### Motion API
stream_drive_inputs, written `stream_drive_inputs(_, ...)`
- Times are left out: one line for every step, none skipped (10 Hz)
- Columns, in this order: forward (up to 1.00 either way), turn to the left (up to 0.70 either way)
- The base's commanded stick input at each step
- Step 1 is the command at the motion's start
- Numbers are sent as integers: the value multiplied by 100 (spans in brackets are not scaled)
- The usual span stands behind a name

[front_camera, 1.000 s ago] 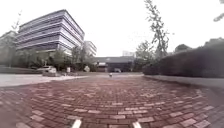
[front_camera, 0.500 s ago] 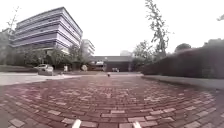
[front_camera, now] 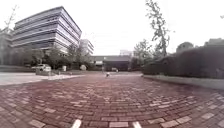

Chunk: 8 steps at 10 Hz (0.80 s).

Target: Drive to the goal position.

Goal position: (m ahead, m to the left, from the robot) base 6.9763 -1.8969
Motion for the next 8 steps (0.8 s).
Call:
stream_drive_inputs(70, 0)
stream_drive_inputs(70, 0)
stream_drive_inputs(70, 0)
stream_drive_inputs(70, 0)
stream_drive_inputs(70, 0)
stream_drive_inputs(70, 0)
stream_drive_inputs(70, 0)
stream_drive_inputs(70, 0)
